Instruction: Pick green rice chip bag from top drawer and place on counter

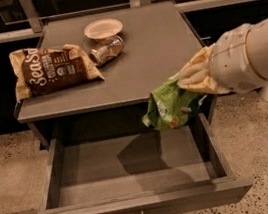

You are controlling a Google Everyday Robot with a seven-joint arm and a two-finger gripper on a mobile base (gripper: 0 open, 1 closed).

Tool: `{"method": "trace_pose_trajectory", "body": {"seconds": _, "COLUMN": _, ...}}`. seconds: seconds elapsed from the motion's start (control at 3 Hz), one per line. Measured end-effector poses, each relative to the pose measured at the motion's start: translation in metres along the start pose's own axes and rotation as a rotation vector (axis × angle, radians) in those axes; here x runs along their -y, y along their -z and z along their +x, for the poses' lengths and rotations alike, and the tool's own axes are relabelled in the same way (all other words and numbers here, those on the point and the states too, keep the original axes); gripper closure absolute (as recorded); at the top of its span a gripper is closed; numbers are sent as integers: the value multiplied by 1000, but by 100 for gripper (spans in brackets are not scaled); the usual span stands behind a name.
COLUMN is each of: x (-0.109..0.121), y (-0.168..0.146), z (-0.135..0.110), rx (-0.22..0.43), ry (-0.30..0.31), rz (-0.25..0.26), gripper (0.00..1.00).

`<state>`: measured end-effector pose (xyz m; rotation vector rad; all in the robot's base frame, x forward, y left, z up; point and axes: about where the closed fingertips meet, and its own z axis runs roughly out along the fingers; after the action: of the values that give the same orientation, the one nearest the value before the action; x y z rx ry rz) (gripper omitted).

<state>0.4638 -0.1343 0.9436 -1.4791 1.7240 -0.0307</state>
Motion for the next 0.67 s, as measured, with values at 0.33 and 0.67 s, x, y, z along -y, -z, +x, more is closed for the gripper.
{"method": "trace_pose_trajectory", "body": {"seconds": 0.33, "x": 28, "y": 7, "z": -6, "rx": 93, "ry": 40, "rz": 12, "gripper": 100}}
{"method": "trace_pose_trajectory", "body": {"seconds": 0.67, "x": 57, "y": -10, "z": -7, "rx": 195, "ry": 44, "rz": 4, "gripper": 100}}
